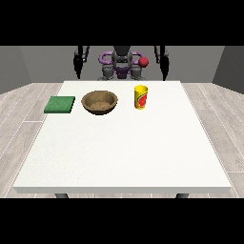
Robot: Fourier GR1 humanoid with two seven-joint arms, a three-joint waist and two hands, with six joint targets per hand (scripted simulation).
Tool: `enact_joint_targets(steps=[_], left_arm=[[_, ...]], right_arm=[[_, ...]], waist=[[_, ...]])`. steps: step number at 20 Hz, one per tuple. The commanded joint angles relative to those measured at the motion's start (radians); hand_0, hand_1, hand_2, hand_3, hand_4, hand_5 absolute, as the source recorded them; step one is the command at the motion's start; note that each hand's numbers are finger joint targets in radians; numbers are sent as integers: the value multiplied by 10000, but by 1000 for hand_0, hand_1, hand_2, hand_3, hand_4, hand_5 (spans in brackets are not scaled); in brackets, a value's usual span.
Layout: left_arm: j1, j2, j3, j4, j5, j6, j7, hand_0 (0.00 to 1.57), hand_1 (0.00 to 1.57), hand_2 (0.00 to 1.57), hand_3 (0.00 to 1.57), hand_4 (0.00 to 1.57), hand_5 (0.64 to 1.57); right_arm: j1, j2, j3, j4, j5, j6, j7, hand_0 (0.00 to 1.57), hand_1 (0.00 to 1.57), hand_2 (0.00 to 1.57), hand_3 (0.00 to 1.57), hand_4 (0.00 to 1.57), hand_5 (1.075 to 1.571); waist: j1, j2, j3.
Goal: Pick the cup and pour the ball into the bowl, then pick the bowl and place it on the pad
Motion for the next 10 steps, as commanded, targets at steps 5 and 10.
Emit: enact_joint_targets(steps=[5,10], left_arm=[[-49,362,111,-985,83,-20,853,0,0,0,0,664,1566],[-15,-663,-688,-2253,910,1300,3942,0,0,0,0,634,1564]], right_arm=[[-1,-344,-121,-950,-111,38,889,0,0,0,0,875,1533],[695,98,-286,-2147,-1520,-147,3898,0,0,0,0,860,1530]], waist=[[-44,-2565,-167],[-775,-4547,-215]])
